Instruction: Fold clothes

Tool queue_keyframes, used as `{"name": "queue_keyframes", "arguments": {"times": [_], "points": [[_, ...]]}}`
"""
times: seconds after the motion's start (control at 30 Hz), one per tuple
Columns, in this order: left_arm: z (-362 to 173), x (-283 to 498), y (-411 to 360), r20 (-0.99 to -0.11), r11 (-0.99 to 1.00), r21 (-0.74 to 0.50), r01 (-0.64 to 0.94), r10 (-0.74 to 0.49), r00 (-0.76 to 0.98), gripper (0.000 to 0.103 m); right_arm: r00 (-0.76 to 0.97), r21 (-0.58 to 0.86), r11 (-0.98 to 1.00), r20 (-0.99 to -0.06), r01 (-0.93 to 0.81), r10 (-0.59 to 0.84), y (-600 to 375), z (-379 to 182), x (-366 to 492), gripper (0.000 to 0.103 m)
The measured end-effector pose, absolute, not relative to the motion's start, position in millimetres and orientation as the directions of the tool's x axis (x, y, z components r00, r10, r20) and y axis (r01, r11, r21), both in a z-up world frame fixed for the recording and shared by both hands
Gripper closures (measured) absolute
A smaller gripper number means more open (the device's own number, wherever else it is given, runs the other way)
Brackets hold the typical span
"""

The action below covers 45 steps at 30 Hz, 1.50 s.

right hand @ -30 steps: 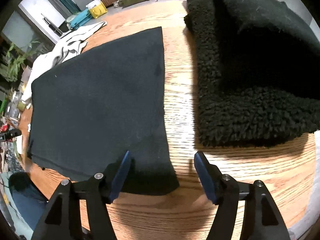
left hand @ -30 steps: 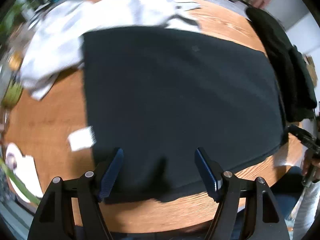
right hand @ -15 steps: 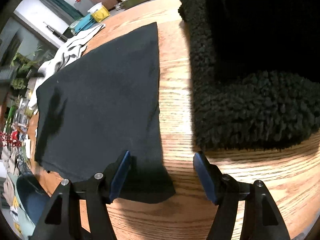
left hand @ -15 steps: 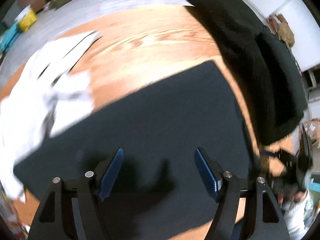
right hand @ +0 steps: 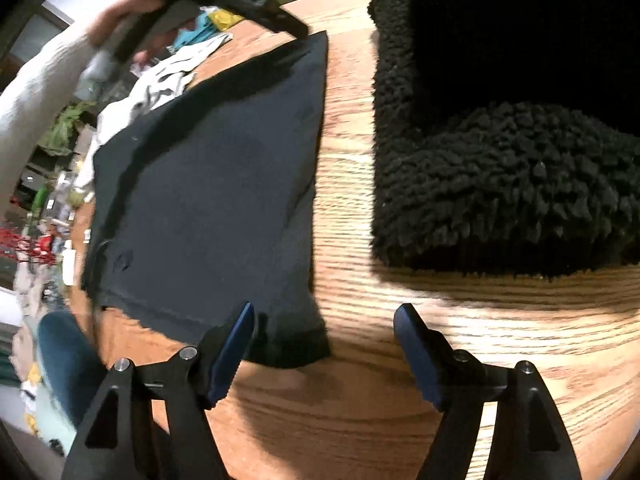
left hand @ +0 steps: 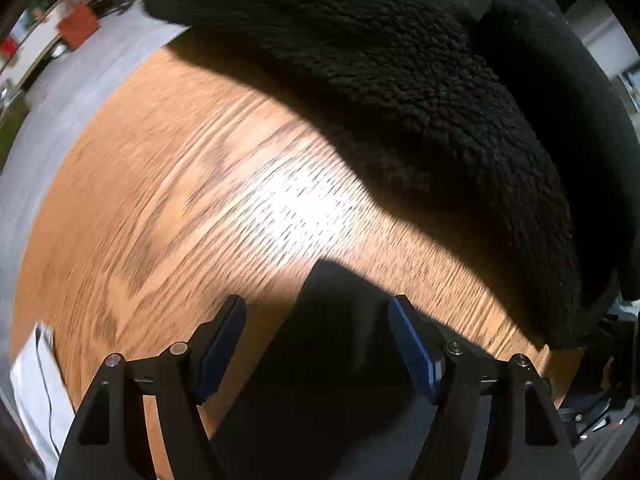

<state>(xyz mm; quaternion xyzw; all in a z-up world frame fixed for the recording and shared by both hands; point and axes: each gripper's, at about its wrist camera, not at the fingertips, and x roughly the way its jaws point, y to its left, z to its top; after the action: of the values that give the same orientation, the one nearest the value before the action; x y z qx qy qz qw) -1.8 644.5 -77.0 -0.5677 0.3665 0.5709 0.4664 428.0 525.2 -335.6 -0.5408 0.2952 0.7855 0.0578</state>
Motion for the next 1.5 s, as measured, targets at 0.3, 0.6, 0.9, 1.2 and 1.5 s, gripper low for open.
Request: {"name": "queue_keyframes", "arguments": {"times": [0.3, 0.6, 0.9, 1.2, 1.5], "points": [[-81, 1, 643, -0.974, -0.186, -0.177, -0.967, 0.173, 0.145, 0.055, -0.447, 0.494, -0.749, -0.845, -0.44, -0.294, 539, -339, 441, 0.046], [-70, -19, 615, -0.961, -0.19, -0.217, -0.958, 0.215, 0.175, 0.086, -0.399, 0.549, -0.733, -0.826, -0.402, -0.399, 506, -351, 418, 0.096], [-41, -36, 584, -0.952, -0.207, -0.214, -0.955, 0.264, 0.156, 0.086, -0.402, 0.468, -0.767, -0.866, -0.438, -0.299, 498, -345, 410, 0.094], [-13, -58, 551, -0.922, -0.04, -0.225, -0.974, 0.333, 0.199, 0.086, -0.443, 0.4, -0.828, -0.871, -0.392, -0.21, 517, -313, 416, 0.031], [-62, -69, 616, -0.932, -0.084, -0.267, -0.96, 0.275, 0.236, 0.074, -0.441, 0.487, -0.741, -0.851, -0.462, -0.284, 537, -338, 395, 0.029]]}}
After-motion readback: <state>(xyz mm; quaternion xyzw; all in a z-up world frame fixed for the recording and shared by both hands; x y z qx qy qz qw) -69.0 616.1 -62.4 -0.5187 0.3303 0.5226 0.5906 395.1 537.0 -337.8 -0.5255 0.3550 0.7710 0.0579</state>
